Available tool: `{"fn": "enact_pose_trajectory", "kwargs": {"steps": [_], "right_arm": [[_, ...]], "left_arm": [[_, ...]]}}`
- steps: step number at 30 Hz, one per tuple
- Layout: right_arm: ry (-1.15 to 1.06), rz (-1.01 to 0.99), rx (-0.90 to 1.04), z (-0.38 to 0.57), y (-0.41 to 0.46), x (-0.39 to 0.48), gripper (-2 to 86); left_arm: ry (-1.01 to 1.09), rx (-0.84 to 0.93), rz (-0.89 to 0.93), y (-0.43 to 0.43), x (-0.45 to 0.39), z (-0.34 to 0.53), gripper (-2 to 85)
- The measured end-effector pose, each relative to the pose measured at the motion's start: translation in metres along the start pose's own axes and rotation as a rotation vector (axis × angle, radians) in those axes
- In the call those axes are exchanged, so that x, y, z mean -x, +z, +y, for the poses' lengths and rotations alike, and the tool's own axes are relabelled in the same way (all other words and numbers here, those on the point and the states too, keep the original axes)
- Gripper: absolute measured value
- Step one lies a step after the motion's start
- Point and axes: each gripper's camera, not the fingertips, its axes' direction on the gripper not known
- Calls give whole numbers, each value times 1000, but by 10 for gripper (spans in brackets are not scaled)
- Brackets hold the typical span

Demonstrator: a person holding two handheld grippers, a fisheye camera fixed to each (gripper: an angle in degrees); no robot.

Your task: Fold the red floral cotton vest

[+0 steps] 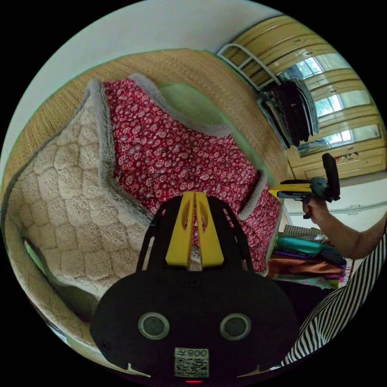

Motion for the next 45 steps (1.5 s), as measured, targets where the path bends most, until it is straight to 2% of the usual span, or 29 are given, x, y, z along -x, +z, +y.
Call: {"fn": "enact_pose_trajectory", "kwargs": {"steps": [1, 4, 5, 7, 12, 14, 18, 20, 22, 26, 30, 34, 40, 45], "right_arm": [[-15, 38, 17, 2, 2, 6, 1], [-52, 66, 103, 3, 34, 7, 1], [-43, 48, 75, 2, 30, 5, 1], [1, -15, 137, -12, 13, -5, 1], [-33, -7, 83, -16, -36, 11, 1], [-76, -55, 63, -23, -50, 28, 1], [-275, -210, 92, -65, -57, 101, 2], [-388, -278, 111, -87, -55, 146, 4], [-556, -335, 133, -114, -50, 215, 8], [-787, -338, 162, -139, -44, 329, 28], [-957, -268, 180, -157, -34, 447, 70], [-1063, -160, 200, -168, -14, 533, 72], [-1041, 28, 299, -187, 42, 596, 73], [-963, 162, 399, -201, 94, 611, 75]], "left_arm": [[2, 15, 5, 3, -2, 11, 2], [-59, 206, 73, 45, 10, 39, 2], [-98, 129, 103, 33, 15, 54, 2], [-125, 59, 144, 8, 17, 79, 2], [-305, -123, 85, -80, 33, 210, 4], [-500, -193, 2, -129, 48, 304, 7], [-886, -244, -71, -173, 80, 457, 18], [-1149, -399, -17, -185, 98, 560, 34], [-1279, -498, 60, -177, 108, 625, 50], [-1455, -470, 116, -132, 116, 713, 68], [-1482, -464, 121, -107, 121, 748, 73], [-1438, -454, 115, -90, 124, 761, 76], [-1336, -380, 51, -74, 130, 755, 77], [-1289, -319, -9, -64, 130, 748, 65]]}}
